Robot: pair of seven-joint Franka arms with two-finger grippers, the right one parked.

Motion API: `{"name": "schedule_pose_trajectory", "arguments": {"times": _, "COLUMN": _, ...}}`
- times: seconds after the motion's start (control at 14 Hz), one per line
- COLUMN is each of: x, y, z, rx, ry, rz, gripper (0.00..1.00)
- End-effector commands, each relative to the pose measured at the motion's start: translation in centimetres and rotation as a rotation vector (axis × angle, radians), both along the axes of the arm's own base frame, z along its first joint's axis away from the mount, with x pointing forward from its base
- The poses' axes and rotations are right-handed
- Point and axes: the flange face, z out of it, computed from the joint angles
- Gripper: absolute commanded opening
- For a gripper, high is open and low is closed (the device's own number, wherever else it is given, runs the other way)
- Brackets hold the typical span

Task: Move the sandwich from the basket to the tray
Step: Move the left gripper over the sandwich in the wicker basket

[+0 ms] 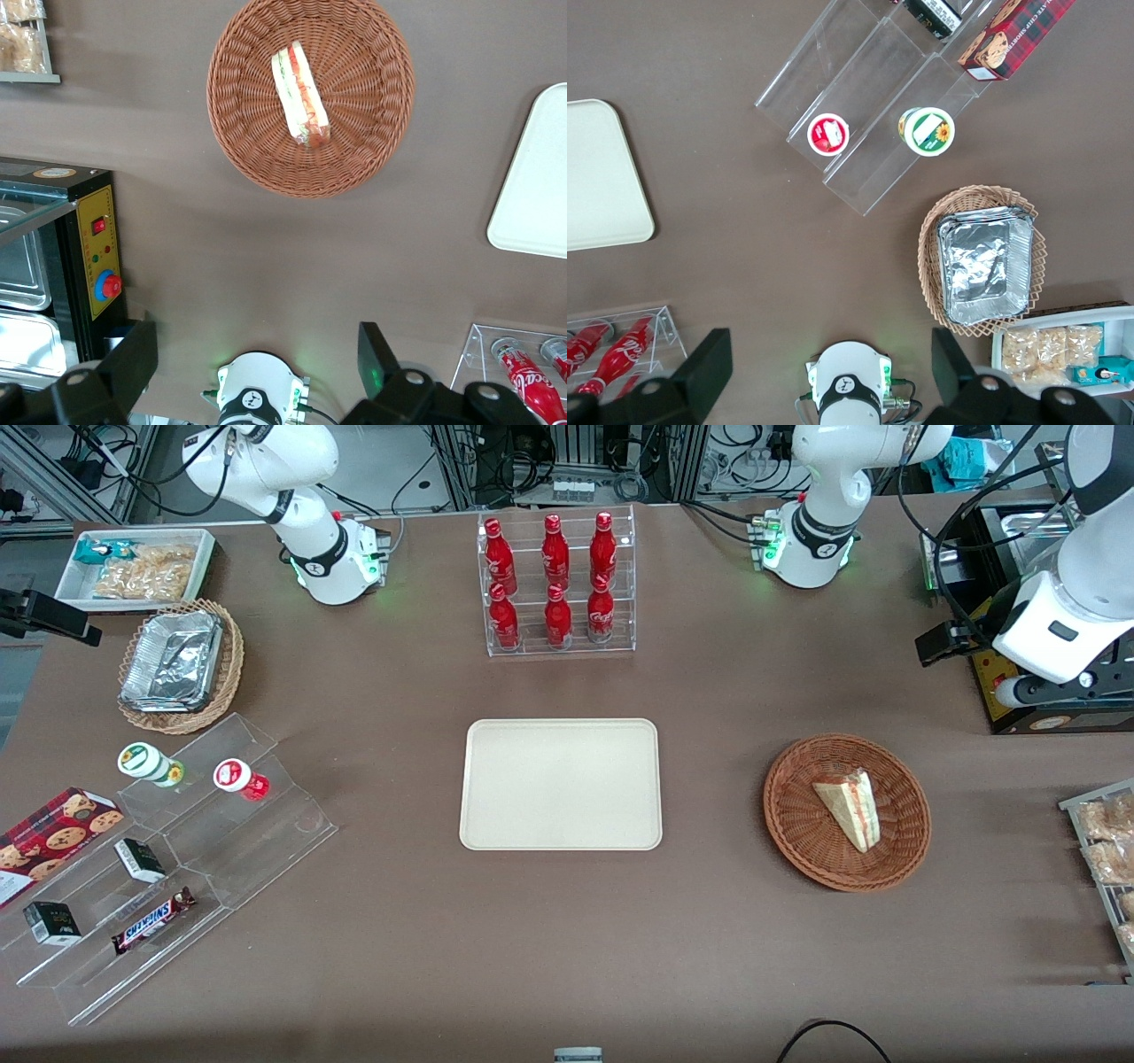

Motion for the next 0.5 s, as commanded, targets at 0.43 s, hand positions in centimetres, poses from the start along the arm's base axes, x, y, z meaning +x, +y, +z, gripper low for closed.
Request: {"name": "schedule_pose_trajectory", "arguments": {"times": 0.43, "x": 1.2, "y": 0.19, "z": -0.27, "rx": -0.018, "ry": 0.001, "rz": 0.025, "gripper": 1.0}}
